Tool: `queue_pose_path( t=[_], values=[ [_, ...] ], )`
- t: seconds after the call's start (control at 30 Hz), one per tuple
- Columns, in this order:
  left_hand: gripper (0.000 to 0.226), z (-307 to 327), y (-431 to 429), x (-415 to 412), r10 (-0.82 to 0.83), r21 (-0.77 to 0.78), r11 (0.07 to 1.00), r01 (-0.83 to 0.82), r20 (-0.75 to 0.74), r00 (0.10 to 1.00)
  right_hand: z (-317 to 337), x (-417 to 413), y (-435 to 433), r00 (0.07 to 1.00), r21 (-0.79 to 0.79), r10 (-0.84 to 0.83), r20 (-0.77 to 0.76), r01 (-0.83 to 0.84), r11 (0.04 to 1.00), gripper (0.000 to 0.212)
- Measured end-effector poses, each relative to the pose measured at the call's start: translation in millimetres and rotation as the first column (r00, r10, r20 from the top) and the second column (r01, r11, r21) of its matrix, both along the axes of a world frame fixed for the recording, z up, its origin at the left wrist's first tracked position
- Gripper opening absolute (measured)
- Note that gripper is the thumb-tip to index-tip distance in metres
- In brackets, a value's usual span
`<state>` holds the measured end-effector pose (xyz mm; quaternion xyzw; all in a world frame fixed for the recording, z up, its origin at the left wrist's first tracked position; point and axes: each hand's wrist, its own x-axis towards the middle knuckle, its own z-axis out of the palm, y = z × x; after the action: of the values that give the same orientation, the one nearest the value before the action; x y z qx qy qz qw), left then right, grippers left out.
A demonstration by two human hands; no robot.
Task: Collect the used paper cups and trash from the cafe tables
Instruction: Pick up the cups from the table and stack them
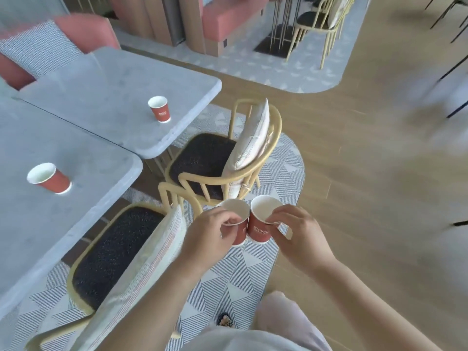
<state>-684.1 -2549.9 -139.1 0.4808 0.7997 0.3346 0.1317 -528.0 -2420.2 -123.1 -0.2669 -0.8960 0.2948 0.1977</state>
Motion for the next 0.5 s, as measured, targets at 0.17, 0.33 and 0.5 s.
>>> queue_pose_path(
  t=[0.17,0.33,0.5],
  values=[
    [0.009,-2.0,37.4,-38.7,0.122,-0.036,0.992,-0.122,-0.007,0.993,-5.1,-56.5,53.6,0.993,-0.008,0.116,0.003,-0.116,0.993,0.010],
    [0.010,1.7,78.1,-76.4,0.313,-0.062,0.948,-0.313,-0.002,0.950,-1.8,-119.6,112.3,0.964,0.013,0.266,0.013,-0.267,0.964,0.012],
    [0.012,3.8,101.9,-105.2,0.483,-0.073,0.873,-0.482,0.002,0.876,-2.6,-177.4,153.4,0.906,-0.020,0.423,0.007,-0.422,0.906,0.012]
  ],
)
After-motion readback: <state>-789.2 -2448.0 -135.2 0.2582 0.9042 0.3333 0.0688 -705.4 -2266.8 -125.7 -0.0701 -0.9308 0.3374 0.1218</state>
